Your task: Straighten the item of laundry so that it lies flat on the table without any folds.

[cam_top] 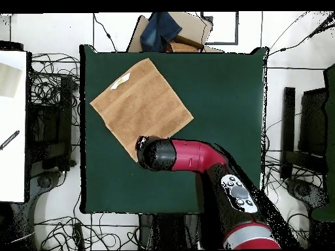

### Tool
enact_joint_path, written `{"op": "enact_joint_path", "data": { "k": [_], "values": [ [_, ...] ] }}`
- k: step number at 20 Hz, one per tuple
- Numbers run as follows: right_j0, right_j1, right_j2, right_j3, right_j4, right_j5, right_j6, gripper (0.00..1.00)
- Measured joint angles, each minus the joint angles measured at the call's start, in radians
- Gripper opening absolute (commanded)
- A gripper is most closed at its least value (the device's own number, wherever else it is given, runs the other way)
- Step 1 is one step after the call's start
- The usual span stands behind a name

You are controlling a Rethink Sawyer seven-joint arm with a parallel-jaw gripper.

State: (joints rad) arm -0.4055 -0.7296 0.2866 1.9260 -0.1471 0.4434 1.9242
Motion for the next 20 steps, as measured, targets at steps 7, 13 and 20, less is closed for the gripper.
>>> {"op": "enact_joint_path", "data": {
  "k": [7,13,20],
  "values": [
    [0.056,0.004,-0.001,-0.03,0.005,0.003,0.0,0.0],
    [0.095,0.023,-0.002,-0.041,0.014,0.003,0.0,0.0],
    [0.101,0.065,-0.01,-0.05,0.014,0.003,0.0,0.0]
  ]
}}
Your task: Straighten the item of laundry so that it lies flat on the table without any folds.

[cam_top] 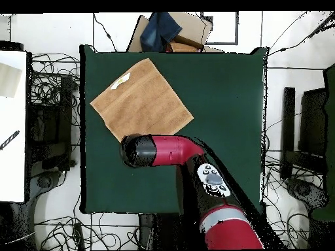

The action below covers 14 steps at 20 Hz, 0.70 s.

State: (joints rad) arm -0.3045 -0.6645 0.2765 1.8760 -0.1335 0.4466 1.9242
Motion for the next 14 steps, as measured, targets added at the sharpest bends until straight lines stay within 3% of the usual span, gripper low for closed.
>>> {"op": "enact_joint_path", "data": {
  "k": [6,14],
  "values": [
    [0.076,0.04,-0.089,-0.068,0.0,0.017,0.0,0.0],
    [0.139,0.02,-0.132,-0.119,0.011,0.105,0.0,0.0]
  ]
}}
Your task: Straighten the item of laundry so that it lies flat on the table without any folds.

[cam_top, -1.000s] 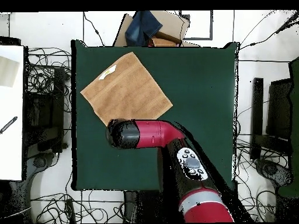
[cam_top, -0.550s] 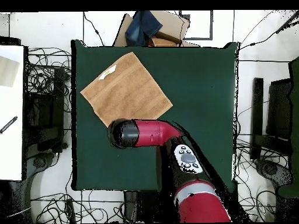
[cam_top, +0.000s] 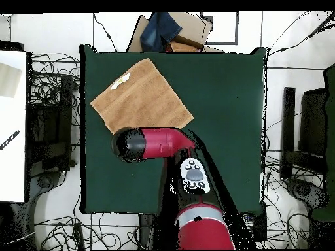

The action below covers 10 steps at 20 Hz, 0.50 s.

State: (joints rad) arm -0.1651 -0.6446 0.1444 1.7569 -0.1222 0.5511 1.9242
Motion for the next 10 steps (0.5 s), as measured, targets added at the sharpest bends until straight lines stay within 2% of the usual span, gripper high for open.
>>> {"op": "enact_joint_path", "data": {
  "k": [3,10],
  "values": [
    [0.007,-0.011,-0.006,-0.018,0.007,0.054,0.0,0.0],
    [0.059,-0.016,-0.055,-0.161,0.006,0.309,0.0,0.0]
  ]
}}
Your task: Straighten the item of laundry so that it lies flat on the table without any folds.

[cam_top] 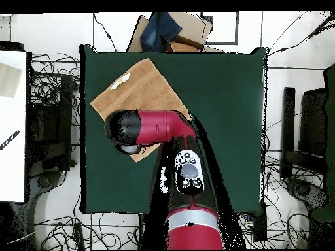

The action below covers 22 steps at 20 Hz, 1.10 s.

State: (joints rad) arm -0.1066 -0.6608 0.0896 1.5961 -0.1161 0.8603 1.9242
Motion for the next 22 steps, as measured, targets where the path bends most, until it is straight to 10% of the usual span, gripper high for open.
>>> {"op": "enact_joint_path", "data": {
  "k": [10,22],
  "values": [
    [0.117,0.091,-0.109,-0.21,-0.059,0.094,0.0,0.0],
    [0.165,0.249,-0.162,-0.247,-0.057,-0.093,0.002,0.0]
  ]
}}
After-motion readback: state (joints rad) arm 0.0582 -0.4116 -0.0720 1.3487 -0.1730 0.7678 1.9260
